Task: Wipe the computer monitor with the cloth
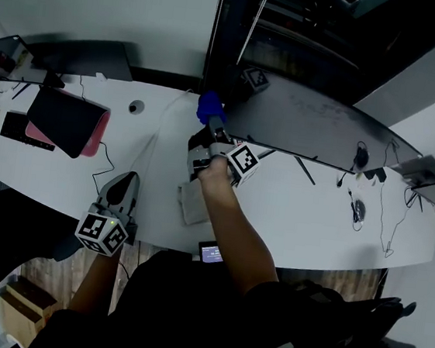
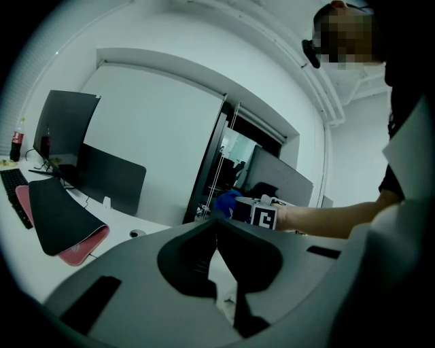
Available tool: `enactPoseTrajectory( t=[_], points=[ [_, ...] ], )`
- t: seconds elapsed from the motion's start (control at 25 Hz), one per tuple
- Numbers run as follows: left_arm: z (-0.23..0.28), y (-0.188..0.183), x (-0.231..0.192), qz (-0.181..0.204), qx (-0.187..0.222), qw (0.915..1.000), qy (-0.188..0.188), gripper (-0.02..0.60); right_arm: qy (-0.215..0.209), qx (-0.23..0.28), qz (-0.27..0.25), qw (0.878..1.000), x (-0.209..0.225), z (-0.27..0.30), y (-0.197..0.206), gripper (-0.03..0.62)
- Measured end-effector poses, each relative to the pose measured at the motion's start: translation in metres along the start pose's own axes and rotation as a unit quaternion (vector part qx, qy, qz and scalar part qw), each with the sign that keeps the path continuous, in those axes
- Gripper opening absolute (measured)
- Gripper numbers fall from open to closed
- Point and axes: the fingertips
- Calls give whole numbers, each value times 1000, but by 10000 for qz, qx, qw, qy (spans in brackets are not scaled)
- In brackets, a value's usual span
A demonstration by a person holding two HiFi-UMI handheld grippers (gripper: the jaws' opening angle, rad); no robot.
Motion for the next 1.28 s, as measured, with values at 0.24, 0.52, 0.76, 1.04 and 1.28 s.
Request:
enactPoseTrajectory(
  t=[0.24, 0.52, 0.76, 1.04, 1.28],
  points=[
    [21, -33, 9, 349, 282, 9990, 27, -5, -214, -57, -65, 9997, -25, 7, -3, 80],
    [46, -66, 22, 671, 503, 9963, 161, -5, -489, 31, -91, 9988, -59, 19, -7, 78],
    [56, -83, 31, 740, 654, 9947, 288, -5, -633, 78, -50, 9980, -88, 26, -5, 77],
    [57, -82, 38, 714, 685, 9945, 357, -5, -848, -124, 9, 9963, -125, 27, -1, 77],
    [57, -81, 40, 687, 683, 9943, 434, -5, -1045, -257, -38, 9942, -151, 33, 2, 77]
  ],
)
Point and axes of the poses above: the fingertips, and each gripper's own axes: z forward along the fingers, x to its right, y out of its underside, and after that the axes turned 4 degrees about -y, right-handed
